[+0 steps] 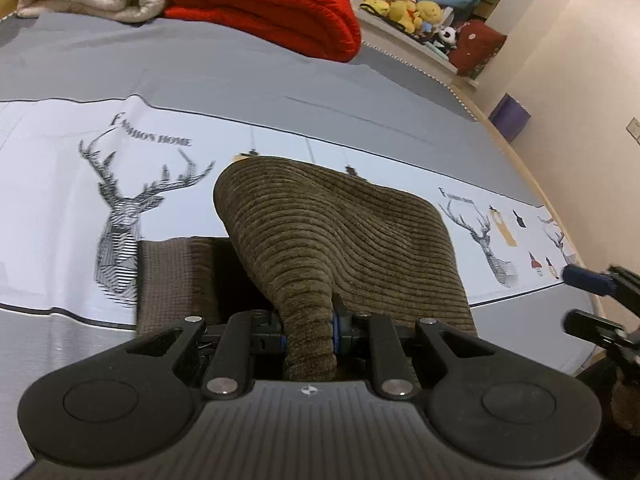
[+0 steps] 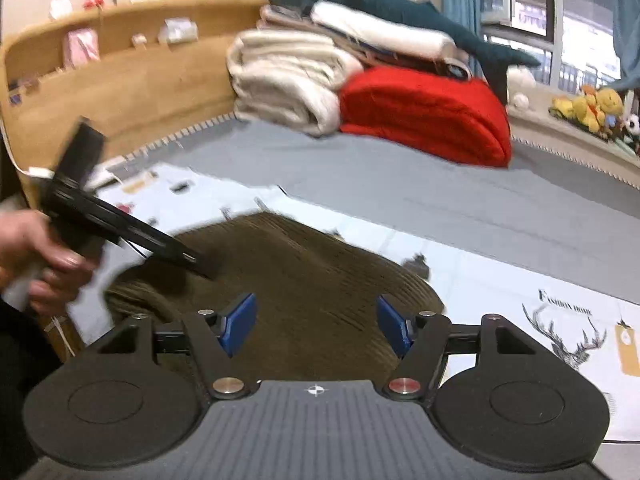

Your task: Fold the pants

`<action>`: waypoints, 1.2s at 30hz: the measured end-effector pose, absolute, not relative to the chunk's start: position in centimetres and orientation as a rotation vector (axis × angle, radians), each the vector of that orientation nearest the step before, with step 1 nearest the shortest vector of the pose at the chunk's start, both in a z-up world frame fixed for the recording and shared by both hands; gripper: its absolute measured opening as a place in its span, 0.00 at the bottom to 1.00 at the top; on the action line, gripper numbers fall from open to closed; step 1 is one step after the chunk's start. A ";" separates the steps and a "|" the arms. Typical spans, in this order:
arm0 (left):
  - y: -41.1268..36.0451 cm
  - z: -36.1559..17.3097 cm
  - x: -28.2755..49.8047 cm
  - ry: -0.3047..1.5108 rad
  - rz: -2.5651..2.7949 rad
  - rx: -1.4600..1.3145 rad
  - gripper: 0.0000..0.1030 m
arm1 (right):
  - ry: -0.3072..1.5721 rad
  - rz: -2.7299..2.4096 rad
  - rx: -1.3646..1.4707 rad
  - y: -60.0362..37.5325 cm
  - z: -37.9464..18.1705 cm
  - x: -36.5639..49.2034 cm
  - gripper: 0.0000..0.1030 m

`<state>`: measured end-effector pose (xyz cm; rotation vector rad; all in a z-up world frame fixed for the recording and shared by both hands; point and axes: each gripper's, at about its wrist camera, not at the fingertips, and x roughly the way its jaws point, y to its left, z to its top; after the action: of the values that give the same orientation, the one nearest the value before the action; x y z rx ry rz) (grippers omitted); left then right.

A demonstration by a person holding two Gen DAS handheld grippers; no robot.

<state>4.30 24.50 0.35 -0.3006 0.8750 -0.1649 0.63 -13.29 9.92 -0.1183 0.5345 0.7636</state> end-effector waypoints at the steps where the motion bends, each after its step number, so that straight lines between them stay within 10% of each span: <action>1: 24.9 0.3 4.4 0.878 -0.162 -0.306 0.20 | 0.564 0.757 -0.115 -13.1 9.1 1.3 0.67; 7: 28.1 -1.2 4.8 0.929 -0.072 -0.365 0.29 | 0.751 0.696 0.091 -13.1 3.7 4.3 0.70; 13: 30.8 -2.0 5.1 0.942 0.109 -0.430 0.77 | 0.926 0.603 0.253 -12.8 -0.9 6.4 0.70; 18: 32.1 -3.3 6.1 0.992 0.163 -0.498 0.91 | 1.054 0.558 0.338 -12.4 -3.3 8.3 0.77; 24: 31.6 -6.3 7.7 1.101 0.117 -0.560 0.92 | 1.149 0.540 0.376 -11.6 -5.1 9.1 0.77; 27: 30.2 -6.7 8.4 1.120 0.126 -0.504 0.94 | 1.112 0.534 0.343 -11.3 -4.7 8.6 0.55; 31: 28.3 -5.8 9.0 1.094 0.146 -0.420 0.70 | 1.043 0.526 0.385 -12.8 -3.2 8.6 0.24; 36: 25.2 -4.4 10.4 1.035 0.057 -0.467 0.47 | 0.870 0.488 0.399 -16.1 0.7 9.3 0.17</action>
<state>10.44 25.16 -4.43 -0.4674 1.0347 0.0569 9.30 -16.10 0.72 0.3993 0.8702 0.4883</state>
